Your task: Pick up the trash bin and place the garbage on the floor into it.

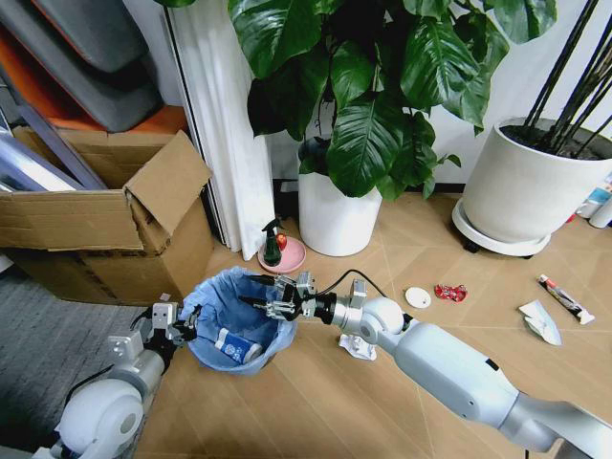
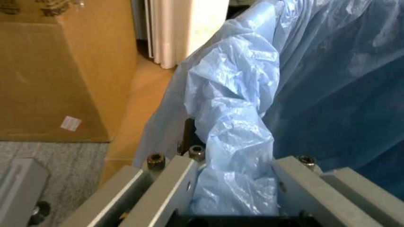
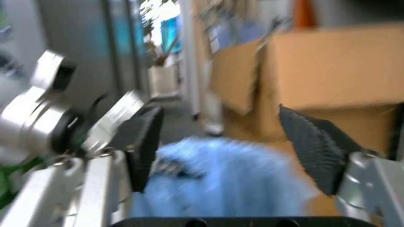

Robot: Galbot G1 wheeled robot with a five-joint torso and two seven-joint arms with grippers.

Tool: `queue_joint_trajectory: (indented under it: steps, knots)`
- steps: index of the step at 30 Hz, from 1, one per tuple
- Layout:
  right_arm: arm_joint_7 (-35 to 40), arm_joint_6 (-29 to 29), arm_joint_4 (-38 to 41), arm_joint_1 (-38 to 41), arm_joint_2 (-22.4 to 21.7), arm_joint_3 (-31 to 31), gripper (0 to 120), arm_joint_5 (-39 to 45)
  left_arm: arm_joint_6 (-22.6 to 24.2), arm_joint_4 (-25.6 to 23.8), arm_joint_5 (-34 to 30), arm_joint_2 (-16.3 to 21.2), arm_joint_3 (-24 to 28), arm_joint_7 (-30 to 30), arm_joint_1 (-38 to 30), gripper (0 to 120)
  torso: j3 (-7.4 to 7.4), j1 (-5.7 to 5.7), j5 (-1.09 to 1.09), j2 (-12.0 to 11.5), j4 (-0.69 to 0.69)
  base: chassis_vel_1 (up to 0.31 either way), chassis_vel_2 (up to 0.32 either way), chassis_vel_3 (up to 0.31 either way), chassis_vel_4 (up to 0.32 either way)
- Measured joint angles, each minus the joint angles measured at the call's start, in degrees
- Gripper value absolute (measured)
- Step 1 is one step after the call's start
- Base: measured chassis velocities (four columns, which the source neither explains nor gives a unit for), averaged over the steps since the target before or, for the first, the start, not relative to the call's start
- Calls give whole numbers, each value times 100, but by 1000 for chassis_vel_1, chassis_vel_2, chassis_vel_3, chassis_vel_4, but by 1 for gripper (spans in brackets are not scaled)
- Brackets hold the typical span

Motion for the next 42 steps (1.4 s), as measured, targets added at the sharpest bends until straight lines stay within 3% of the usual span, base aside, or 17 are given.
queue_joint_trajectory:
  steps: [4,6,9,14,18,29,42]
  knots:
    - [183,-91,154,-480,-240,883,84,-181,10,-32,-43,50,-83,-24,31,1,-1,0,0,0,2,0,0,0,0]
    - [372,-186,379,-1174,-570,1558,93,-341,26,-91,-97,103,-137,-54,44,1,-1,0,0,0,-5,0,0,0,0]
    - [460,-259,479,-1711,-759,1970,98,-527,37,-120,-136,134,-172,-72,40,1,-1,0,2,0,-9,0,0,0,0]
    - [544,-360,431,-2838,-974,2805,100,-1058,53,-144,-198,163,-221,-107,37,1,-1,-1,0,0,-6,0,0,0,0]
    - [399,-125,-262,-3287,-986,3096,100,-1684,55,-91,-195,128,-220,-118,14,1,-1,-1,1,0,-3,0,0,0,0]
    - [80,413,-2515,-2674,-484,3012,100,-2693,54,-1,-184,108,-225,-123,19,1,0,0,-1,0,-2,0,0,0,0]
    - [-90,746,-3839,-1764,484,2814,100,-3587,53,29,-201,134,-186,-126,-5,1,0,0,-1,0,-2,0,0,0,0]
